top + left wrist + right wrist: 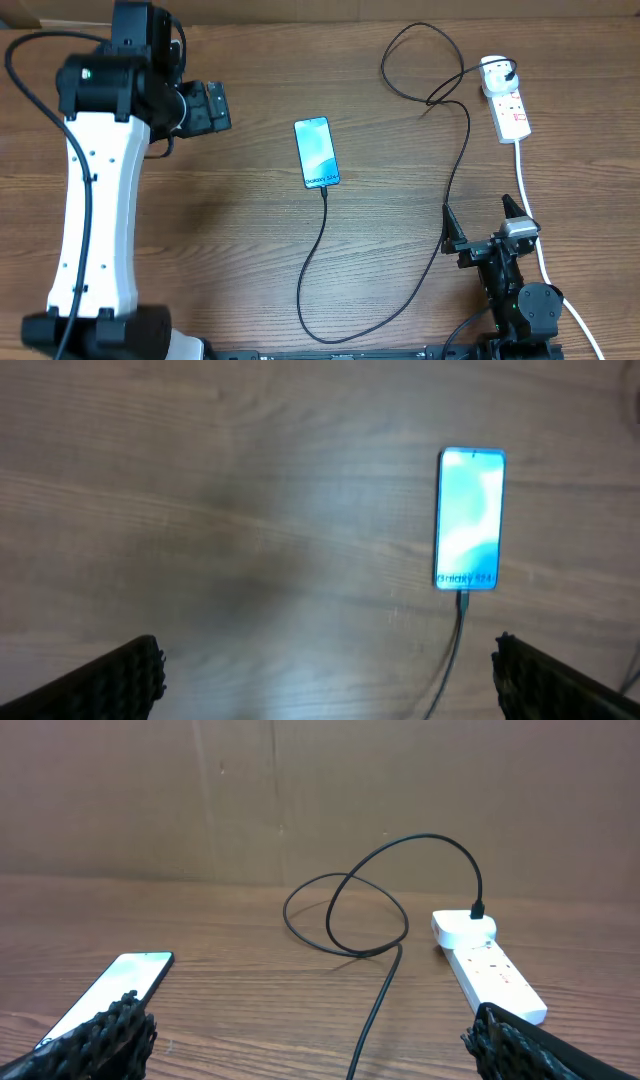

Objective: Plug charger to phone and switch on socket

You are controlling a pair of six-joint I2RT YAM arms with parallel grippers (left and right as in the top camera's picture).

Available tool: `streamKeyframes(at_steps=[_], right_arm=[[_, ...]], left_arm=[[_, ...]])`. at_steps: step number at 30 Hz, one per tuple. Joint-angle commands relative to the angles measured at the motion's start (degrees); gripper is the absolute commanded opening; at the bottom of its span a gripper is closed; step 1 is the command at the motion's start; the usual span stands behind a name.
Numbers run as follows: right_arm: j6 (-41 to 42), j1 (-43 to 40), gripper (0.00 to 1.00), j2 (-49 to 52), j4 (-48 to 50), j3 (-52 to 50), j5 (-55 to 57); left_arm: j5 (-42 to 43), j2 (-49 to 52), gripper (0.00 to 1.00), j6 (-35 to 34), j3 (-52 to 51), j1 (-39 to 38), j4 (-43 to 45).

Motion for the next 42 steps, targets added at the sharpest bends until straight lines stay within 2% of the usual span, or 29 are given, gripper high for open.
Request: streamKeyframes(at_steps=[1, 5, 10, 30, 34, 39, 42], right_arm=[[0.3, 0.4, 1.00, -0.5, 0.3, -0.6, 0.5], [0.3, 0.4, 1.00, -0.5, 0.3, -0.6, 0.5], [0.3, 0.4, 1.00, -0.5, 0.3, -0.6, 0.5], [0.3, 0.4, 1.00, -0.5, 0.3, -0.6, 0.5], [0.3, 0.4, 1.00, -0.5, 0.3, -0.6, 0.5], [0.3, 0.4, 1.00, -0.5, 0.3, -0.6, 0.5], [0.3, 0.4, 1.00, -0.5, 0.3, -0.6, 0.5]], left_arm=[[-0.7, -7.3, 1.00, -0.2, -7.9, -0.1, 5.5], [-1.0, -14.3, 1.00, -0.2, -17.4, -0.1, 11.9], [-1.4, -21.2, 1.00, -0.2, -25.5, -0.1, 15.8], [-2.7, -39.3, 1.00, -0.2, -36.7, -0.1, 16.2], [-2.1, -43.5, 1.00, 0.1, -43.6, -0.1, 22.8], [5.4, -49.7, 0.99, 6.5, -53.3, 0.0, 35.0], [7.1, -52.5, 0.99, 6.7, -56.9, 0.0, 38.4]])
